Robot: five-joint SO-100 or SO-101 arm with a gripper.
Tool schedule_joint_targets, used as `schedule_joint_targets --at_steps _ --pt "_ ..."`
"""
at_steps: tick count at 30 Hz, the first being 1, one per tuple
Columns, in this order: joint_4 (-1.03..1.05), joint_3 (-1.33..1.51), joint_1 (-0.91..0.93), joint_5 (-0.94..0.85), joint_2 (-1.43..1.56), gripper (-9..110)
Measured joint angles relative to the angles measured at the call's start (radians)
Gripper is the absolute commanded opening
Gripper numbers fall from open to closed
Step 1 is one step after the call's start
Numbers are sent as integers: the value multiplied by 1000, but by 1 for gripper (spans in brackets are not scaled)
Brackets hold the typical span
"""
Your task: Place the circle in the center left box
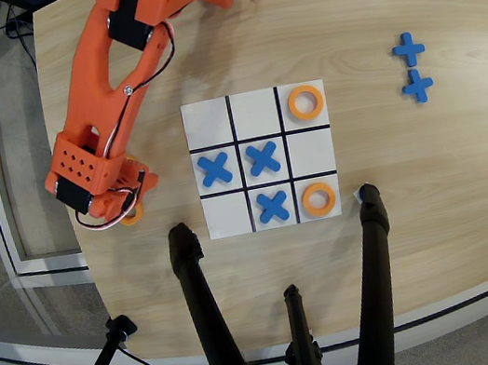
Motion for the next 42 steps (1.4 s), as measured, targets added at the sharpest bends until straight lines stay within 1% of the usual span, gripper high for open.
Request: schedule_joint_targets --at_steps 3,6,10,14,17,20,24,28,32,38,42 --pt "31 -17 2 2 0 17" --pt "57 -41 -6 18 0 13" --pt "75 -60 -26 51 3 0" --pt "107 -37 -54 58 80 0" --pt "133 51 -101 77 183 0" --pt "138 187 -183 110 324 0" --pt "118 397 -336 184 537 0" --pt "35 597 -505 264 750 0" --pt "-94 784 -658 336 920 0" --pt "-160 931 -819 414 1034 0" --pt "-189 965 -873 446 1046 0"
